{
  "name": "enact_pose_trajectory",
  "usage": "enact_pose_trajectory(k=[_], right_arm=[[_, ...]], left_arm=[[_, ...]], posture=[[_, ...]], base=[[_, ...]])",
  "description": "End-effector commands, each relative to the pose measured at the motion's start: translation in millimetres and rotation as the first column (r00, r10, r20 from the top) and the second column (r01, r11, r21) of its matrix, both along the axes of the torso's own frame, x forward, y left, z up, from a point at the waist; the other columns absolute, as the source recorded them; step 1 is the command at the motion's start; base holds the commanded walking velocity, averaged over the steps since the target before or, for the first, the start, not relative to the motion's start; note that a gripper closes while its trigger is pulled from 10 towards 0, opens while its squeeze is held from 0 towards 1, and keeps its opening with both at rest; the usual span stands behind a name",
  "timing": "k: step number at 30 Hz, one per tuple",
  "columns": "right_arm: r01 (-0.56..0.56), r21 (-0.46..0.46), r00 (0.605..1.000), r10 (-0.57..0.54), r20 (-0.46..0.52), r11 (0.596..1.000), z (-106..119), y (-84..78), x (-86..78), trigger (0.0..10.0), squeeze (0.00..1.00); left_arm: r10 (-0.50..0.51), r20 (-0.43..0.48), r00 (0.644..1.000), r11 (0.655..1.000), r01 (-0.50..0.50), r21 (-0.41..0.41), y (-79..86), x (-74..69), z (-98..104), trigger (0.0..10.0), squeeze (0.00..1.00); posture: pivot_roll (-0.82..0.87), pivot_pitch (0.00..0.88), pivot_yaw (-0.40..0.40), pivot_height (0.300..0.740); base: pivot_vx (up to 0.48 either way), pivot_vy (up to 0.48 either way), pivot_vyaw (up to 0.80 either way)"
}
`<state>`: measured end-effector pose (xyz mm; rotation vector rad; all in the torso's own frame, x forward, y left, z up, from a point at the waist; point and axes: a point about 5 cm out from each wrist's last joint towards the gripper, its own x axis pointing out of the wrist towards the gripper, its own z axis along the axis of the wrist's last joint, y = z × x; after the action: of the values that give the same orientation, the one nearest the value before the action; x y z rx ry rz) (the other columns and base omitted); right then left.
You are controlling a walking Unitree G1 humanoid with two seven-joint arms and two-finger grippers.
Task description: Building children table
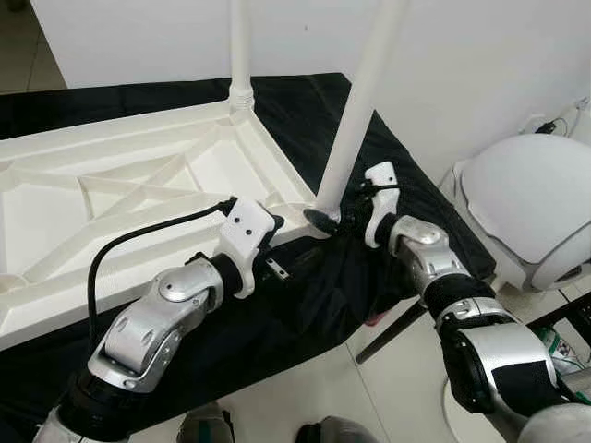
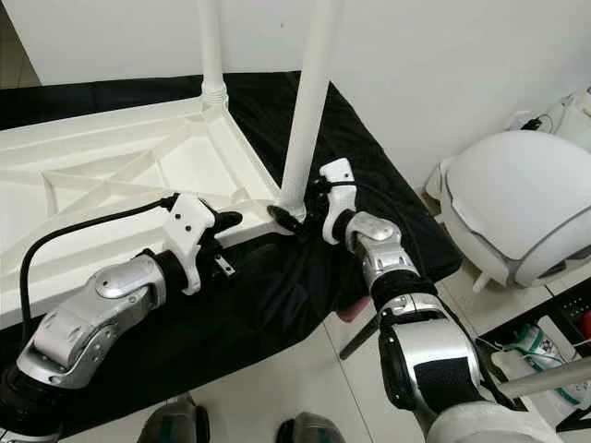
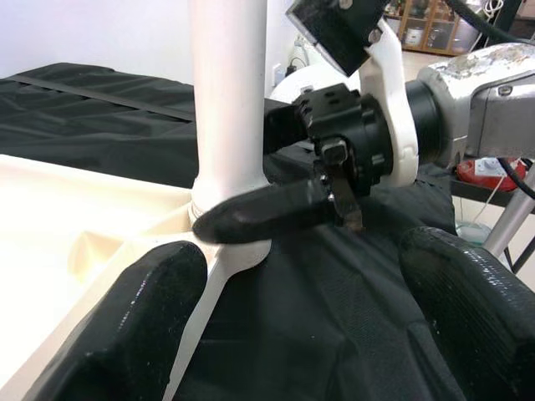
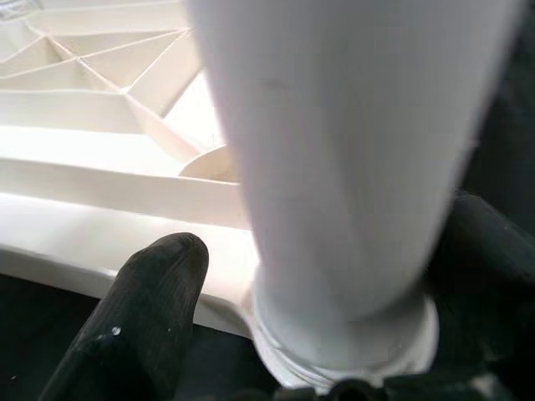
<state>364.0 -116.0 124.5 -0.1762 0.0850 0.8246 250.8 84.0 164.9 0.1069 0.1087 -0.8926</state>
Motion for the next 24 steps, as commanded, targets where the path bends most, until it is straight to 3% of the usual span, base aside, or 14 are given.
enact_pose_trajectory(k=[1, 5, 8, 9, 11, 12, 13, 24], right_arm=[[-0.005, -0.011, 1.0, 0.005, 0.006, 1.0, 1.5, 1.5, 1.4, 10.0, 0.0], [-0.009, -0.007, 1.0, 0.009, 0.002, 1.0, 1.6, 6.4, 2.1, 10.0, 0.0], [-0.023, 0.003, 0.999, 0.023, 0.026, 1.0, 5.2, 19.6, 3.8, 10.0, 0.0], [-0.026, 0.009, 0.999, 0.026, 0.039, 1.0, 7.5, 22.9, 4.8, 6.8, 0.0], [-0.026, 0.009, 0.999, 0.026, 0.039, 1.0, 7.5, 22.9, 4.8, 6.8, 0.0], [-0.02, 0.024, 0.999, 0.019, 0.049, 1.0, 10.4, 23.5, 6.2, 2.2, 0.0], [-0.014, 0.033, 0.998, 0.012, 0.057, 0.999, 12.7, 22.3, 7.3, 0.0, 0.0], [-0.014, 0.019, 0.998, 0.013, 0.068, 1.0, 8.6, 6.7, 5.5, 0.0, 0.0]], left_arm=[[-0.056, -0.005, 0.998, 0.998, 0.056, 0.003, -0.9, -2.1, 0.6, 10.0, 0.0], [-0.055, -0.005, 0.998, 0.998, 0.055, 0.004, -0.5, -2.0, 0.8, 10.0, 0.0], [-0.051, -0.004, 0.999, 0.999, 0.051, 0.006, 0.9, -2.3, 1.7, 10.0, 0.0], [-0.049, -0.005, 0.999, 0.999, 0.049, 0.007, 1.5, -2.6, 1.9, 10.0, 0.0], [-0.049, -0.005, 0.999, 0.999, 0.049, 0.007, 1.5, -2.6, 1.9, 10.0, 0.0], [-0.048, -0.007, 0.999, 0.999, 0.049, 0.009, 1.8, -3.3, 1.4, 10.0, 0.0], [-0.048, -0.009, 0.999, 0.999, 0.048, 0.008, 1.6, -3.9, 1.2, 10.0, 0.0], [-0.049, -0.012, 0.999, 0.999, 0.05, 0.002, 0.0, -3.4, 1.3, 10.0, 0.0]], posture=[[0.05, 0.0, -0.074, 0.74], [0.06, 0.0, -0.072, 0.74], [0.07, 0.0, -0.068, 0.74], [0.07, 0.0, -0.069, 0.74], [0.07, 0.0, -0.069, 0.74], [0.07, 0.0, -0.068, 0.74], [0.07, 0.0, -0.069, 0.74], [0.05, 0.0, -0.07, 0.74]], base=[[0.0, 0.0, 0.0], [0.0, 0.0, 0.0], [0.0, 0.0, 0.0], [0.0, 0.0, 0.0], [0.0, 0.0, 0.0], [0.0, 0.0, 0.0], [0.0, 0.0, 0.0], [0.0, 0.0, 0.0]])
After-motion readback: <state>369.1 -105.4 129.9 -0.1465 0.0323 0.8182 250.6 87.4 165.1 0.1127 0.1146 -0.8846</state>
